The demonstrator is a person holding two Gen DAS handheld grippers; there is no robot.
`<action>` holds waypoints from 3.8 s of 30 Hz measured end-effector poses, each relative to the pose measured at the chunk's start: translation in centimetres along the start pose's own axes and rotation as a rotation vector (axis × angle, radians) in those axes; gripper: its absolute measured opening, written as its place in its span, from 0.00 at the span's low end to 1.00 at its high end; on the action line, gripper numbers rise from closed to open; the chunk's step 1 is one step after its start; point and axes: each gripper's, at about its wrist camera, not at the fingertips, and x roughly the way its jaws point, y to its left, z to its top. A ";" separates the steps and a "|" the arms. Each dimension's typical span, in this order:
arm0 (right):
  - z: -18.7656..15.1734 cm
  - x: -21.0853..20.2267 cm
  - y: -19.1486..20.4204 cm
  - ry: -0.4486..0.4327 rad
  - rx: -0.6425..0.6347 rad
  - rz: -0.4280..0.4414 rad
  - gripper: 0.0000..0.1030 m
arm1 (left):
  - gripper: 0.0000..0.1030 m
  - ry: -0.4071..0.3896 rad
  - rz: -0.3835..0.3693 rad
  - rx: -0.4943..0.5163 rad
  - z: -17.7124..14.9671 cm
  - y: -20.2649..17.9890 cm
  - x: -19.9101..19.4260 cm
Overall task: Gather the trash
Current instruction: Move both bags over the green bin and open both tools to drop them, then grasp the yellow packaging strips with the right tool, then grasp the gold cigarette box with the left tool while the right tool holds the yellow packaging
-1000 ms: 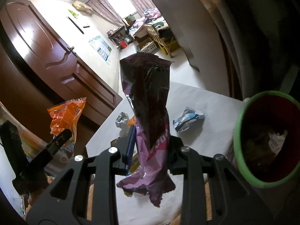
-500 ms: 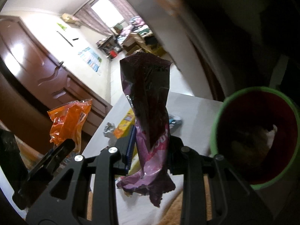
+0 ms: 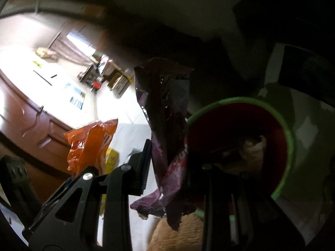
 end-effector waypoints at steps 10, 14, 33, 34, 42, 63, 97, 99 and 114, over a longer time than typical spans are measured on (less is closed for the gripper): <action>0.5 -0.6 -2.8 -0.047 0.065 -0.113 0.58 | 0.86 0.029 -0.054 0.019 0.6 -1.5 1.3; 0.3 -0.2 -1.5 -0.031 0.039 -0.104 0.58 | 0.86 0.048 -0.006 -0.046 -0.1 1.5 0.1; -6.4 4.7 12.2 0.166 -0.276 -0.031 0.63 | 0.82 0.108 0.492 -0.417 -8.8 28.1 -7.5; -7.0 5.1 12.9 0.181 -0.284 -0.028 0.63 | 0.82 0.113 0.484 -0.448 -9.2 29.3 -7.3; -9.9 6.9 16.8 0.282 -0.373 0.006 0.63 | 0.65 0.228 0.470 -0.500 -9.0 33.5 -2.2; -16.2 18.8 19.8 0.642 -0.309 0.003 0.72 | 0.01 0.098 0.417 -0.514 -11.5 30.3 -10.7; -15.0 15.2 18.8 0.454 -0.411 0.005 0.42 | 0.51 0.274 0.448 -0.585 -10.3 34.4 -0.3; -15.1 15.5 18.8 0.466 -0.416 0.001 0.45 | 0.48 0.269 0.440 -0.589 -10.7 34.6 -0.4; -18.3 18.4 17.5 0.575 -0.419 -0.071 0.59 | 0.46 0.041 0.435 -0.531 -10.4 29.6 -10.4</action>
